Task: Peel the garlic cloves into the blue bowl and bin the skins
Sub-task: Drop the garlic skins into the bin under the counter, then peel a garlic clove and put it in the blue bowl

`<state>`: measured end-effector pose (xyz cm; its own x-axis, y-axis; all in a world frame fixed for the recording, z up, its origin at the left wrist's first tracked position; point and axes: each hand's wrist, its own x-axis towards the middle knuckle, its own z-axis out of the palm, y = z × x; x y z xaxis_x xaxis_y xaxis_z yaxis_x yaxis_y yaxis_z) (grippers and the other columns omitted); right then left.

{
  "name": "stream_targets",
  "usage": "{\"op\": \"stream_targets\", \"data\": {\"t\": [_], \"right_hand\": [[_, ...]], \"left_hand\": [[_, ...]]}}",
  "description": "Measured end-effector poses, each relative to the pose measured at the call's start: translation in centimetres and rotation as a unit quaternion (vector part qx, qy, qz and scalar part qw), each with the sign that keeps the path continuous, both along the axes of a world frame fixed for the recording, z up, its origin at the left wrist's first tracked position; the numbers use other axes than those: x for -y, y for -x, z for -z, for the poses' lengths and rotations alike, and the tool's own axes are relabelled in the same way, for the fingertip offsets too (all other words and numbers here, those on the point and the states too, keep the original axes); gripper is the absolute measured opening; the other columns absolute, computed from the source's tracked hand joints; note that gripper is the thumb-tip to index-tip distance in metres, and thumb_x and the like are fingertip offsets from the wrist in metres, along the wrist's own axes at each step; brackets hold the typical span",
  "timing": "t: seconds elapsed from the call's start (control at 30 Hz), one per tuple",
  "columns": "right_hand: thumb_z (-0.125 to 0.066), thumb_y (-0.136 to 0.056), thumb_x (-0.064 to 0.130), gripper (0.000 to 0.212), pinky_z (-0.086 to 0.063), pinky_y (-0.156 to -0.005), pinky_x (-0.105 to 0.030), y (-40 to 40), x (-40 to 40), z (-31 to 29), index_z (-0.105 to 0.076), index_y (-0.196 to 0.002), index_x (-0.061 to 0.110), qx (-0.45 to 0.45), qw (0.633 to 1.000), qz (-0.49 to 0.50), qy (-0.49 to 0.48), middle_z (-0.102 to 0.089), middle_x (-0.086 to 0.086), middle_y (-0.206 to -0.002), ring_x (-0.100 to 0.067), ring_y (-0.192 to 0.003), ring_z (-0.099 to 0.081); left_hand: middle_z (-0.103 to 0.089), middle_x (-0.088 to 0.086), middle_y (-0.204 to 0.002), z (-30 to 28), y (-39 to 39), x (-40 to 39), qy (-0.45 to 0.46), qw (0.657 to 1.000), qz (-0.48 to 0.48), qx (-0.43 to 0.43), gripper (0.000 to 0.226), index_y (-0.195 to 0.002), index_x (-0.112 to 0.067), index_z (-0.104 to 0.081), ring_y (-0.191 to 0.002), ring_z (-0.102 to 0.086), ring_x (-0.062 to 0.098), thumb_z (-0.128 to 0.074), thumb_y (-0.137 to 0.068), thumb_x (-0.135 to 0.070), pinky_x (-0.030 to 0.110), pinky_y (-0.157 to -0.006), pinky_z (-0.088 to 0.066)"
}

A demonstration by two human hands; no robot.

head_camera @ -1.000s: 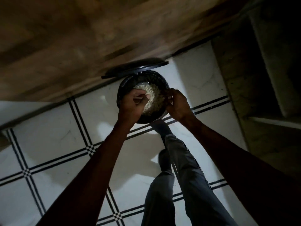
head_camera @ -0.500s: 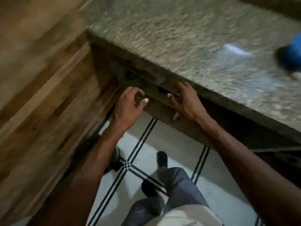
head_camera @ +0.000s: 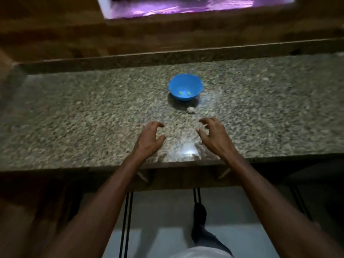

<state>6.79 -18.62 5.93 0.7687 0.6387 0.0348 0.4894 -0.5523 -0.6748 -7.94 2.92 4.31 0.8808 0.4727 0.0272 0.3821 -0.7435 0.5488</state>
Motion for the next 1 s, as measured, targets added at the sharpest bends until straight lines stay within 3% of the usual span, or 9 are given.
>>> {"op": "stream_targets", "data": {"t": [0.17,0.3,0.4,0.53,0.63,0.73,0.83,0.9,1.0], "right_hand": [[-0.067,-0.101,0.026,0.041,-0.051,-0.1,-0.038,-7.4,1.8,3.2,-0.063,-0.137,0.007,-0.042,0.998,0.011,0.048,-0.061,-0.015,-0.133,-0.03,-0.119,-0.063],[-0.061,-0.103,0.019,0.04,-0.05,-0.102,-0.037,-11.7,-0.3,5.1,-0.062,-0.14,0.006,-0.049,0.996,-0.003,0.072,-0.058,-0.018,-0.135,-0.034,-0.118,-0.063],[-0.06,-0.102,0.007,0.038,-0.053,-0.092,-0.038,-14.4,-2.4,6.8,-0.064,-0.14,0.006,-0.009,0.995,-0.025,0.099,-0.056,-0.017,-0.128,-0.034,-0.112,-0.061],[-0.06,-0.099,0.006,0.019,-0.054,-0.084,-0.042,-15.8,-4.1,8.1,-0.07,-0.114,0.011,0.048,0.989,-0.044,0.13,-0.055,-0.014,-0.12,-0.036,-0.106,-0.058],[-0.055,-0.103,0.012,0.012,-0.053,-0.08,-0.041,-15.7,-3.9,7.9,-0.064,-0.11,0.01,0.073,0.989,-0.019,0.13,-0.054,-0.012,-0.118,-0.033,-0.101,-0.058],[-0.064,-0.103,0.017,0.013,-0.053,-0.072,-0.023,-15.5,-3.7,6.2,-0.072,-0.109,0.009,0.045,0.997,0.057,0.006,-0.059,-0.001,-0.11,-0.016,-0.092,-0.061],[-0.071,-0.1,0.022,0.015,-0.048,-0.067,-0.005,-16.7,-6.0,2.4,-0.078,-0.11,0.012,-0.058,0.991,0.085,-0.081,-0.073,0.004,-0.096,-0.005,-0.084,-0.068],[-0.073,-0.098,0.025,0.015,-0.049,-0.066,-0.005,-17.9,-8.7,0.7,-0.08,-0.106,0.015,-0.081,0.991,0.057,-0.091,-0.076,0.004,-0.091,0.0,-0.081,-0.07],[-0.074,-0.097,0.022,0.014,-0.055,-0.073,-0.017,-19.1,-12.7,-0.2,-0.081,-0.102,0.01,-0.03,0.996,0.026,-0.082,-0.078,0.0,-0.089,-0.007,-0.075,-0.07]], "left_hand": [[-0.06,0.019,-0.134,2.9,-7.2,0.0,0.015,0.997,-0.005,-0.08,0.049,-0.136,-0.003,-0.061,-0.123,-0.058,0.035,-0.074,-0.092,-0.019,0.038,-0.104,-0.045],[-0.061,0.022,-0.131,4.3,-9.5,0.1,0.02,0.987,0.001,-0.159,0.067,-0.135,-0.003,-0.063,-0.121,-0.058,0.04,-0.06,-0.082,-0.044,0.041,-0.1,-0.046],[-0.056,0.016,-0.141,5.1,-9.7,0.2,0.005,0.983,0.011,-0.185,0.057,-0.135,-0.01,-0.065,-0.128,-0.051,0.037,-0.067,-0.089,-0.043,0.043,-0.108,-0.042],[-0.06,0.01,-0.133,6.2,-9.2,-0.7,0.001,0.988,0.016,-0.151,0.051,-0.128,-0.013,-0.067,-0.121,-0.054,0.031,-0.063,-0.087,-0.044,0.043,-0.102,-0.046],[-0.064,0.007,-0.118,6.0,-9.7,-1.3,0.018,0.995,-0.004,-0.1,0.043,-0.124,-0.011,-0.066,-0.109,-0.058,0.026,-0.06,-0.089,-0.036,0.043,-0.094,-0.05],[-0.063,0.006,-0.119,6.0,-11.0,-2.1,0.023,0.999,-0.027,-0.021,0.033,-0.126,-0.011,-0.063,-0.113,-0.058,0.024,-0.062,-0.096,-0.024,0.039,-0.095,-0.049],[-0.062,0.006,-0.12,5.5,-13.8,-2.1,0.022,0.999,-0.007,0.032,0.031,-0.127,-0.01,-0.062,-0.112,-0.057,0.024,-0.062,-0.096,-0.012,0.039,-0.094,-0.049],[-0.062,0.008,-0.123,5.0,-16.0,-1.8,0.011,0.999,0.02,0.033,0.037,-0.13,-0.011,-0.062,-0.115,-0.057,0.027,-0.065,-0.093,-0.009,0.041,-0.094,-0.051],[-0.06,0.006,-0.133,5.1,-18.0,-1.3,0.008,0.997,0.068,0.039,0.046,-0.134,-0.015,-0.061,-0.123,-0.053,0.028,-0.067,-0.089,-0.01,0.043,-0.096,-0.051]]}}
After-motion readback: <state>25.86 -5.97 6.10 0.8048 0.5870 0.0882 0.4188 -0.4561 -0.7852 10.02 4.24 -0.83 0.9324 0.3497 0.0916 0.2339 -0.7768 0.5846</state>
